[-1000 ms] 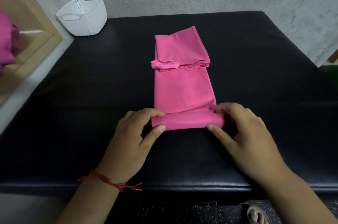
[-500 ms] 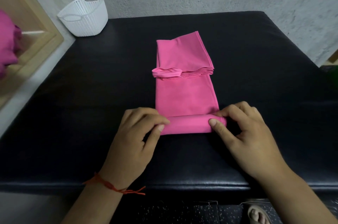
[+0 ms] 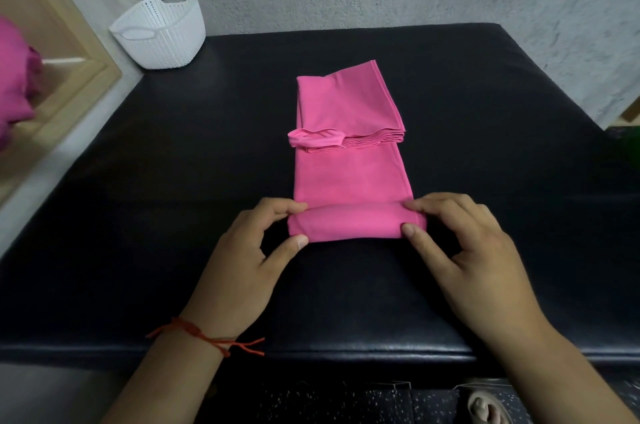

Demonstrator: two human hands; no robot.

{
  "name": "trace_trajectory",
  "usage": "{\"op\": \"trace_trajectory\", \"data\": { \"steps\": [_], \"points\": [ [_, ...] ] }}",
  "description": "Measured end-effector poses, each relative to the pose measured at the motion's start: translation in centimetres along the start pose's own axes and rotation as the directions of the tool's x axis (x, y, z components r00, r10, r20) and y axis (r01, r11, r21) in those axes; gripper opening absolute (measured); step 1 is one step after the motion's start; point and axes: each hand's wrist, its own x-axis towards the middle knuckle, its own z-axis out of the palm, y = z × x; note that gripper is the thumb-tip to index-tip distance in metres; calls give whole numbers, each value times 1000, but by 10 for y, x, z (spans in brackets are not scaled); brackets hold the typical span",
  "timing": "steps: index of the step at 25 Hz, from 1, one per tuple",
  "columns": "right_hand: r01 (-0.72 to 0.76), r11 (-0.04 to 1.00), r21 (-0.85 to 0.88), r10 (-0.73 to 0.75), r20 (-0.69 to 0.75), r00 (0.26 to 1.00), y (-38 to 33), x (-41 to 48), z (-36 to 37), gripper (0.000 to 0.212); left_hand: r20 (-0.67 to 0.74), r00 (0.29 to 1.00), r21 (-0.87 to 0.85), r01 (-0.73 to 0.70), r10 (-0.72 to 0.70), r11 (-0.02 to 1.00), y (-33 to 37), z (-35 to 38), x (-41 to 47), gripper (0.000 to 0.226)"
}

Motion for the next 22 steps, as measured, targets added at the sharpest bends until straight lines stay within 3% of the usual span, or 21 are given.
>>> {"op": "trace_trajectory", "data": {
  "steps": [5, 10, 14, 22],
  "points": [
    [-17, 996, -91, 24, 75, 997, 2, 2, 4, 51, 41, 998, 52, 35, -37, 998, -2, 1, 1, 43],
    [-43, 997, -63, 50, 106, 993, 3, 4, 3, 45, 23, 999, 51, 30, -31, 998, -5, 4, 0, 44],
    [-60, 997, -41, 65, 149, 987, 3, 2, -2, 39, 62, 998, -64, 27, -23, 998, -2, 0, -2, 35],
    [-68, 995, -69, 77, 143, 987, -2, 1, -4, 32, 84, 996, 33, -23, 20, 999, 1, -3, -3, 25]
  ]
}}
